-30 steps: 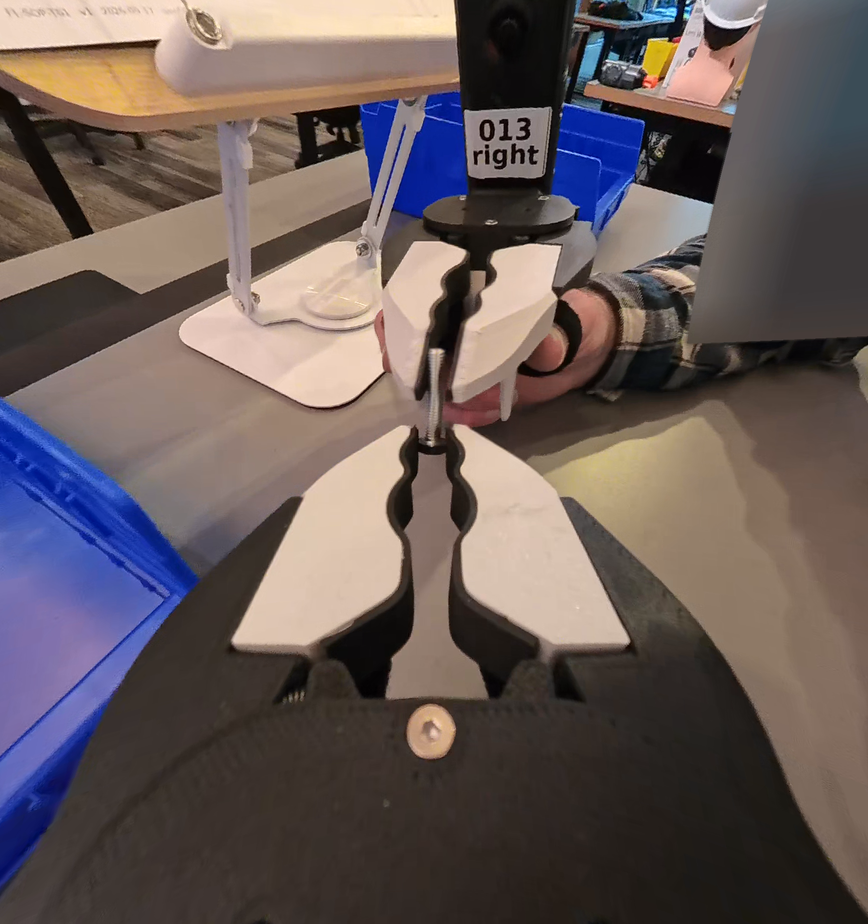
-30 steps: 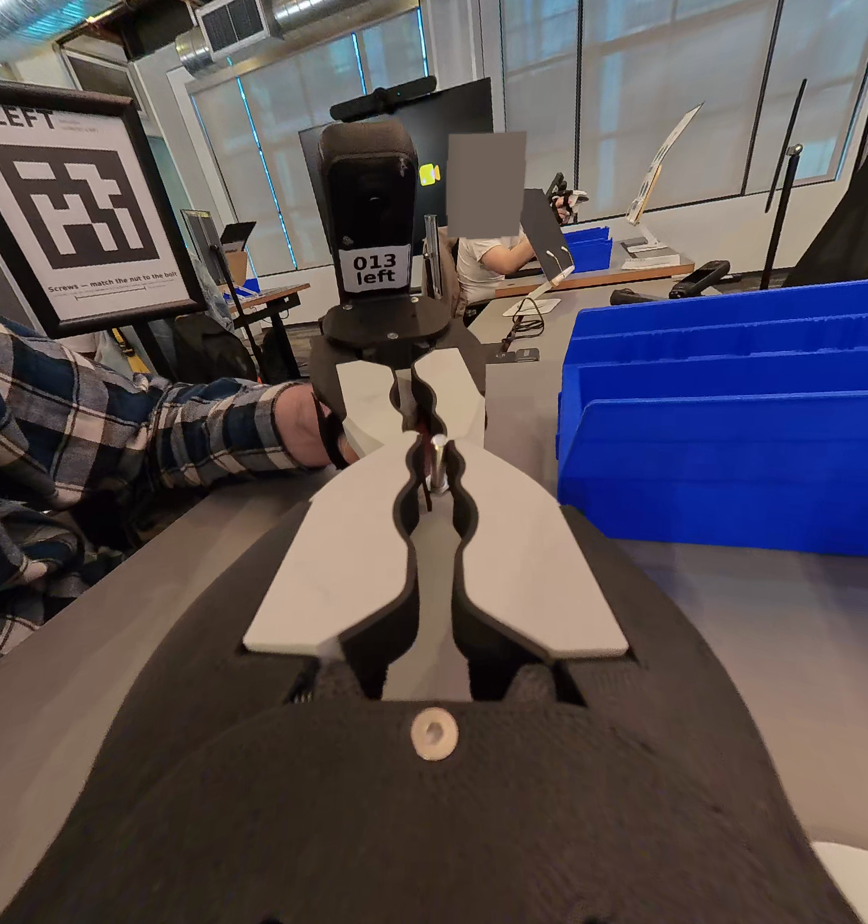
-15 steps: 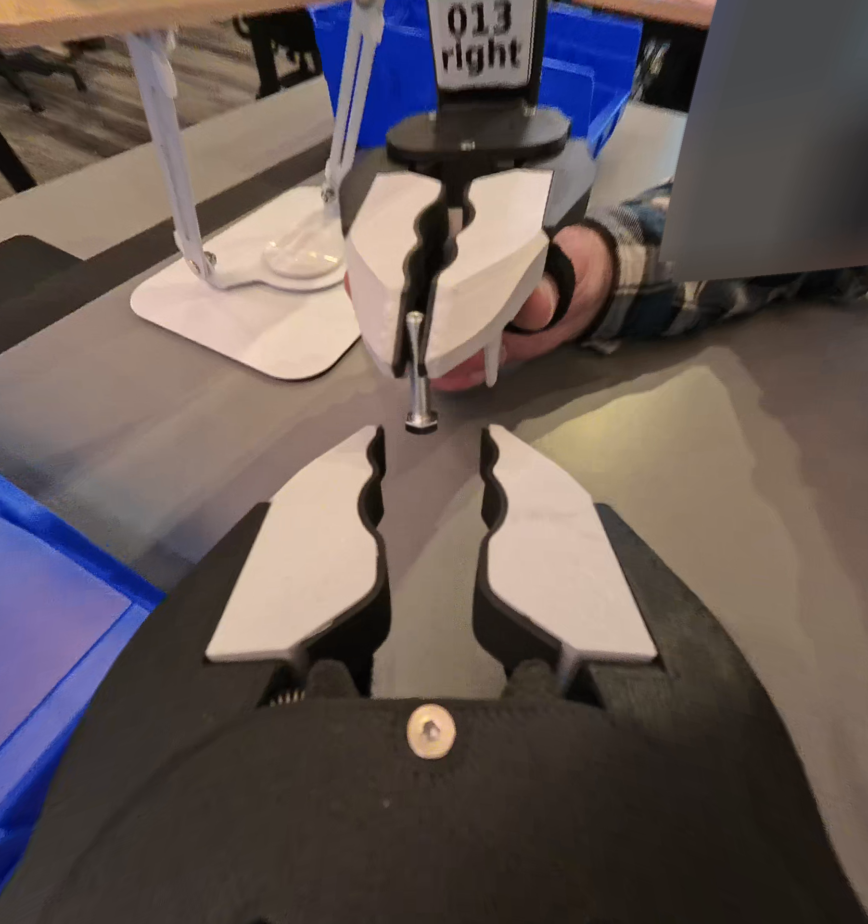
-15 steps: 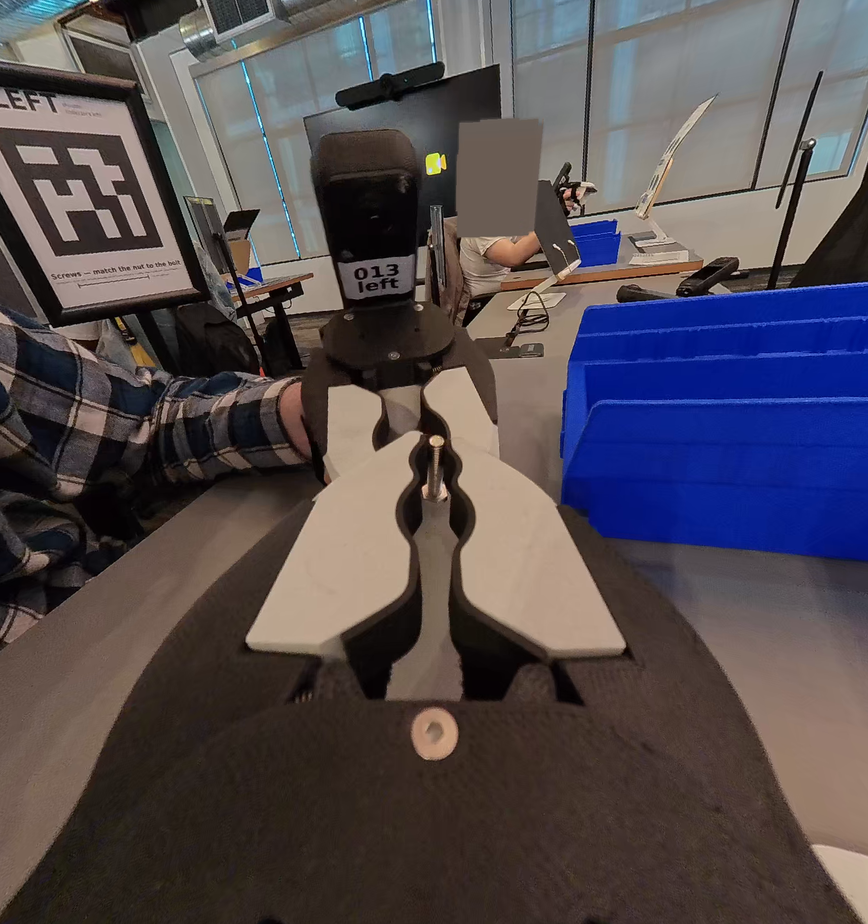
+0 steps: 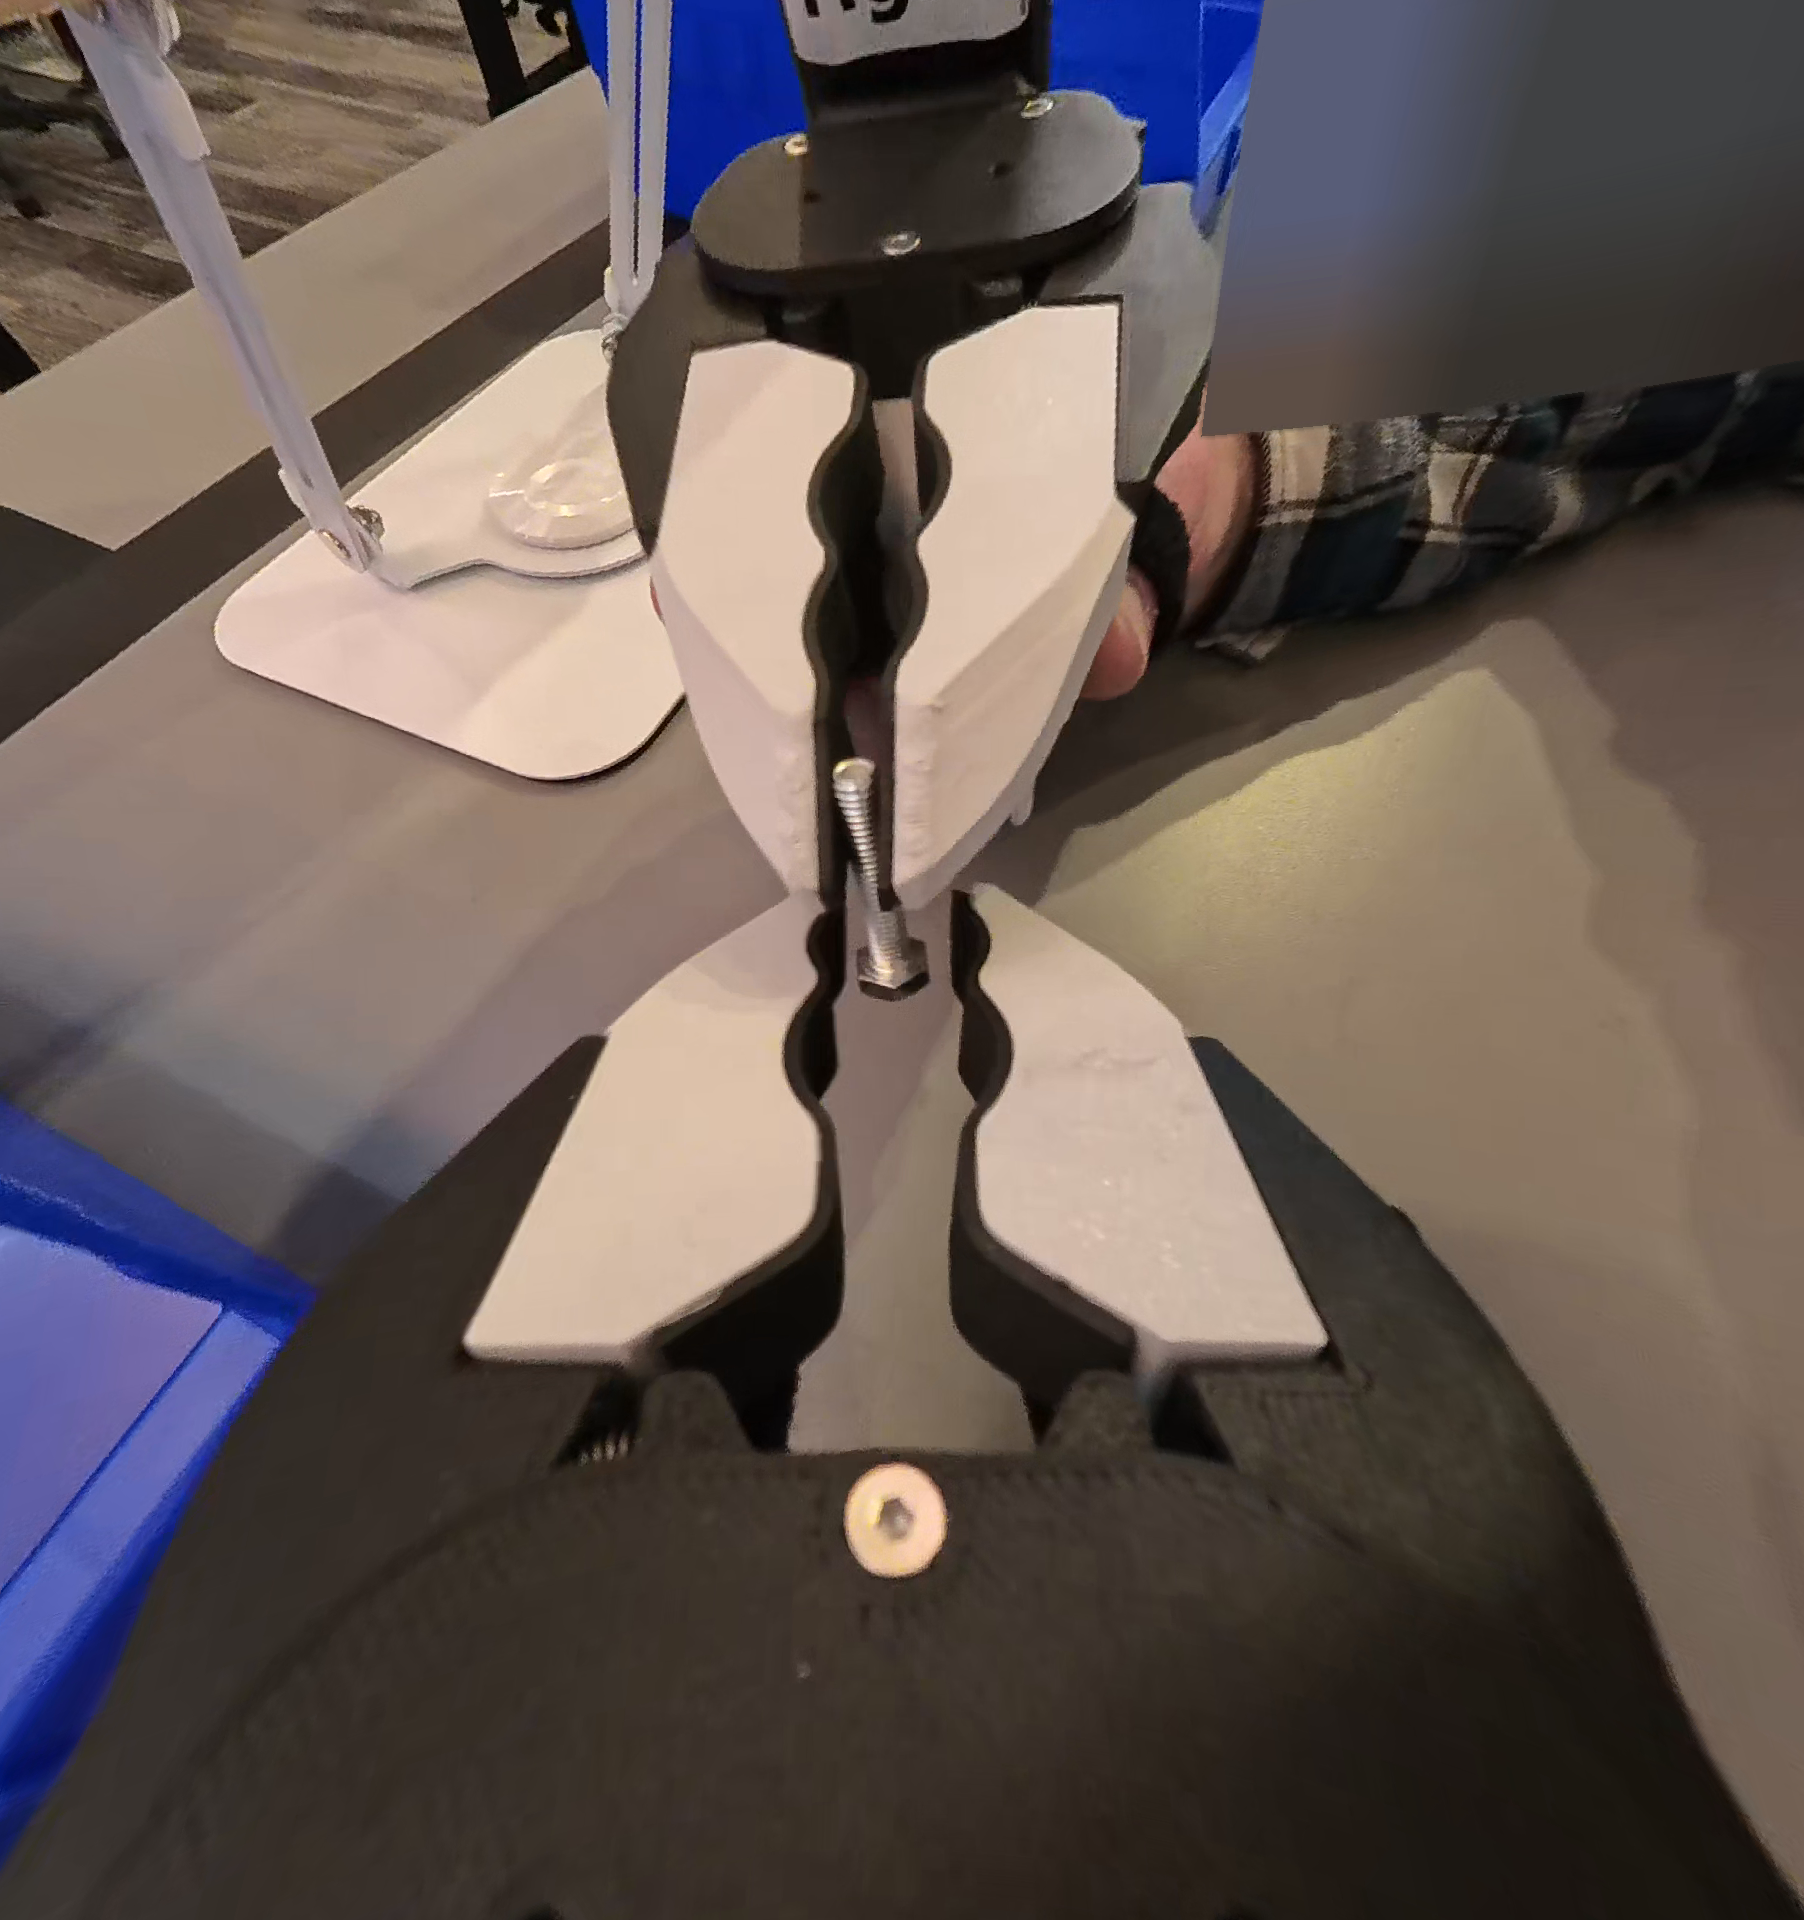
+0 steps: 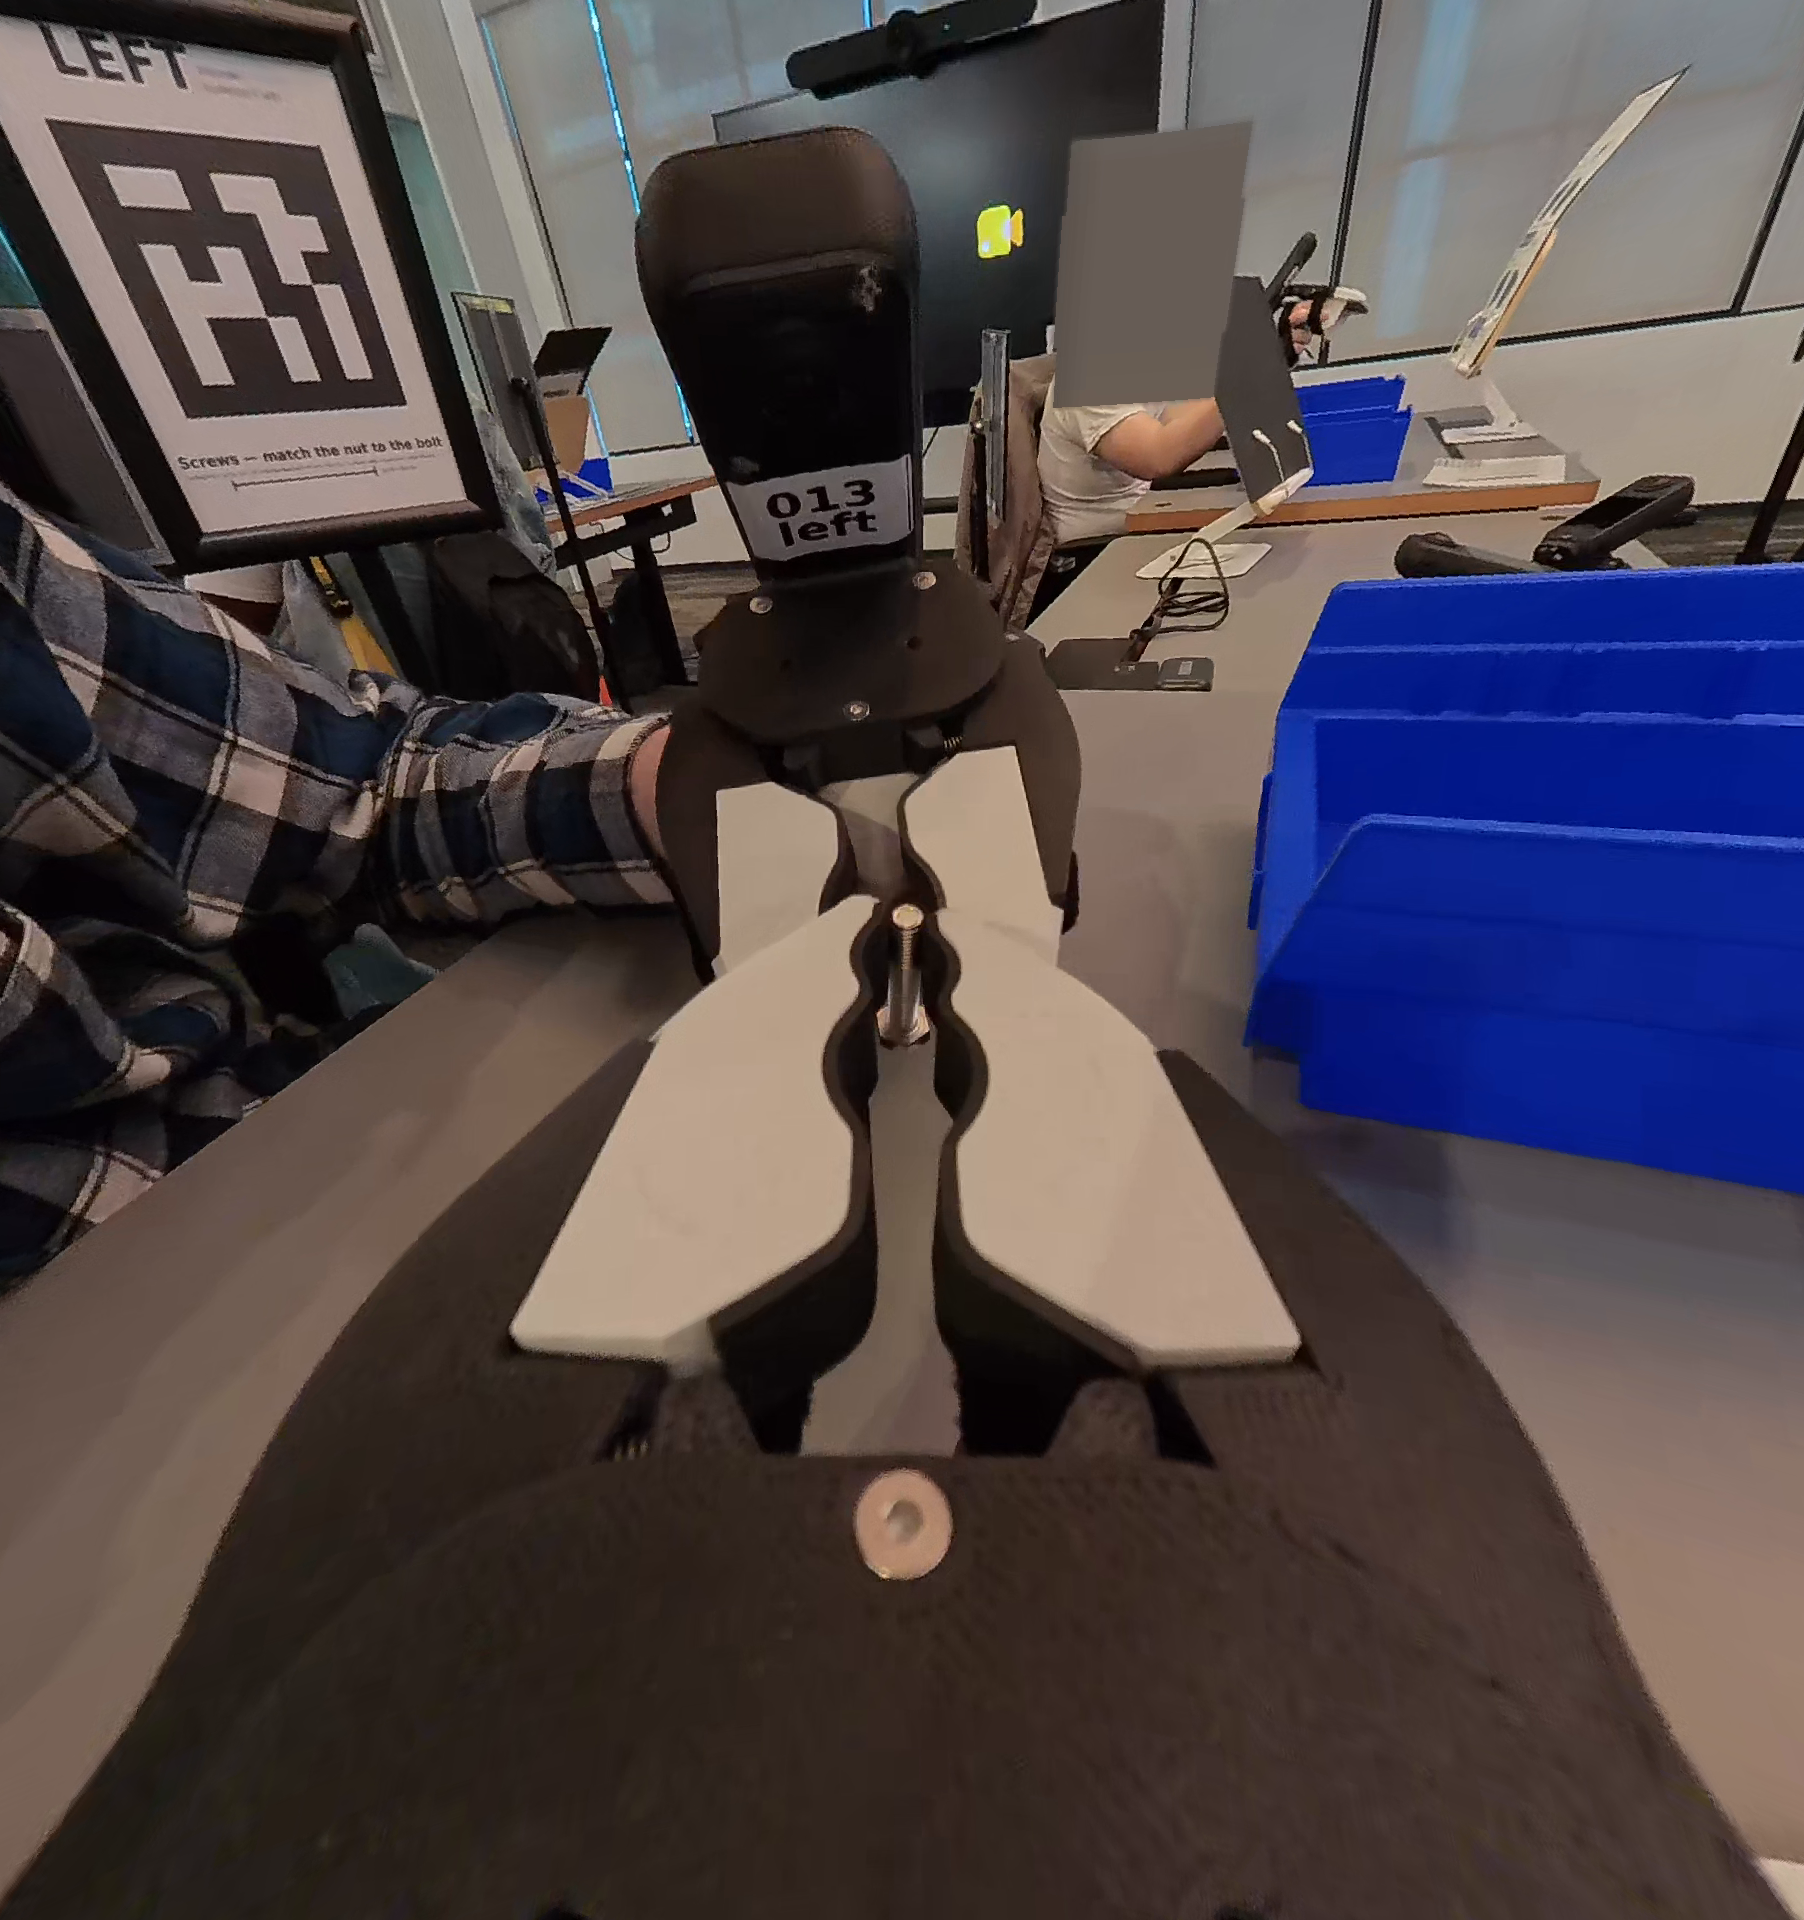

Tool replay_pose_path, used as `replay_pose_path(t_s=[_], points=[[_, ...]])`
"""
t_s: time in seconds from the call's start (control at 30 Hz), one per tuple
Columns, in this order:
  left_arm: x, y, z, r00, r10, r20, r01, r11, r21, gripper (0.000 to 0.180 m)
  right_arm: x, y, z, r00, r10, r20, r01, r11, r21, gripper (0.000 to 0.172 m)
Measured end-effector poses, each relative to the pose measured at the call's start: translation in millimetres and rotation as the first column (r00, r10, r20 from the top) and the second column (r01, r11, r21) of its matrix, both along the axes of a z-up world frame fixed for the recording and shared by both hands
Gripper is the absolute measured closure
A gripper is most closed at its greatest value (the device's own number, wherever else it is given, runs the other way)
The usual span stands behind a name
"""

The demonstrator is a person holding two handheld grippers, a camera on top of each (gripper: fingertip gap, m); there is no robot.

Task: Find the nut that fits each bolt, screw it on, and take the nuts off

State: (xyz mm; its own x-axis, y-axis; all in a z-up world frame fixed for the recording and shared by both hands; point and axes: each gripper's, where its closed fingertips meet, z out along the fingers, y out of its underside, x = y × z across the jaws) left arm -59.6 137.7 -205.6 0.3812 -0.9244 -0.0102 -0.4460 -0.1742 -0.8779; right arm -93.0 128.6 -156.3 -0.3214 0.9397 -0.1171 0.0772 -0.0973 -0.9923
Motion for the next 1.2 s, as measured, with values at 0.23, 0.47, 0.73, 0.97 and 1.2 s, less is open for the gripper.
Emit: replay_pose_path(t_s=[0.23,0.47,0.73,0.97,1.2], points=[[-0.9,-1.4,0.4,1.0,-0.009,-0.005,0.009,1.0,0.002,0.168,0.4,0.9,-1.2,1.0,0.007,0.007,-0.007,1.0,-0.006,0.166],[-1.3,-1.8,1.7,1.0,-0.01,0.005,0.01,1.0,0.004,0.173,0.5,-1.1,-0.4,1.0,0.016,0.003,-0.016,1.0,-0.004,0.167],[-0.3,-3.8,7.5,0.997,-0.023,0.068,0.025,0.999,-0.031,0.172,1.0,-2.1,0.4,1.0,0.018,-0.004,-0.018,1.0,0.008,0.167],[0.7,-4.4,9.6,0.995,-0.03,0.096,0.034,0.998,-0.044,0.172,2.2,-2.2,1.9,1.0,0.02,-0.014,-0.02,1.0,0.011,0.167],[1.9,-6.2,10.0,0.993,-0.045,0.107,0.05,0.997,-0.05,0.172,2.1,-4.3,2.7,1.0,0.017,-0.021,-0.016,0.999,0.029,0.166]])
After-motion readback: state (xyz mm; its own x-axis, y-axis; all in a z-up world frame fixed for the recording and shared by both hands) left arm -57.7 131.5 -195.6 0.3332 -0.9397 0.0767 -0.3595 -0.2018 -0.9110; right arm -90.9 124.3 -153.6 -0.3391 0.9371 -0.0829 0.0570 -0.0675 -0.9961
